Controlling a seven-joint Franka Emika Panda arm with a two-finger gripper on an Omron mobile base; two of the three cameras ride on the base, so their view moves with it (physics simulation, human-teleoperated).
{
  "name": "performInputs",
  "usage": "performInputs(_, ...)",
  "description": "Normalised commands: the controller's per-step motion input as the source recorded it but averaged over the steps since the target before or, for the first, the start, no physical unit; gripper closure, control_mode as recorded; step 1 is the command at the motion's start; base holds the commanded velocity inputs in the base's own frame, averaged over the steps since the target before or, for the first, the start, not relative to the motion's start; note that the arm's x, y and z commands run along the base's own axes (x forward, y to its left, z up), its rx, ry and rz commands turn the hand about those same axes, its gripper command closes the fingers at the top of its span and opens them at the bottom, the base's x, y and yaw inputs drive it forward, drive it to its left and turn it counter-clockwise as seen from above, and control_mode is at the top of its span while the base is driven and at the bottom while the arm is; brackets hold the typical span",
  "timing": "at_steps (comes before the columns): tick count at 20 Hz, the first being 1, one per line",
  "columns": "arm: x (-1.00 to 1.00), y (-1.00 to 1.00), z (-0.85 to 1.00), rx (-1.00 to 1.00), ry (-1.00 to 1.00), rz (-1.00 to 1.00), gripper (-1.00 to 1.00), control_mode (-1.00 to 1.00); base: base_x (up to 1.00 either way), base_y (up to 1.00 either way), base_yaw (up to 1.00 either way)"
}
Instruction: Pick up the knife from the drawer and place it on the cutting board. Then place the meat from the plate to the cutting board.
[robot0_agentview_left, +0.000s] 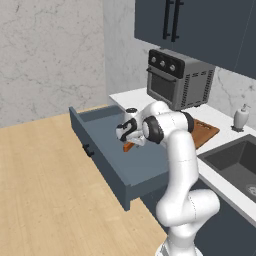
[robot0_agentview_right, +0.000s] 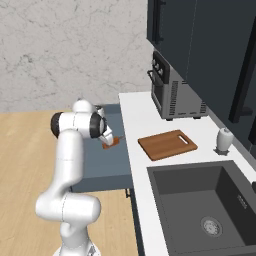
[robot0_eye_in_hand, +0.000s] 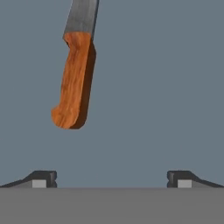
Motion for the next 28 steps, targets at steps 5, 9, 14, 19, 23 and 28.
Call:
performInputs(5,0.20,0.01,-0.33,0.00,-0.01,0.00,-1.00,-1.00,0.00,0.00,0.00)
performInputs(9,0.41,0.10,-0.25,0.00,0.00,0.00,-1.00,-1.00,0.00,0.00,0.00)
performInputs(14,0.46,0.12,-0.12,0.00,0.00,0.00,-1.00,-1.00,0.00,0.00,0.00)
performInputs(19,0.40,0.15,-0.21,0.00,0.00,0.00,-1.00,-1.00,0.00,0.00,0.00)
performInputs(23,0.23,0.05,-0.47,0.00,0.00,0.00,-1.00,-1.00,0.00,0.00,0.00)
performInputs(28,0.12,0.02,-0.44,-0.05,0.00,0.00,1.00,-1.00,0.00,0.00,0.00)
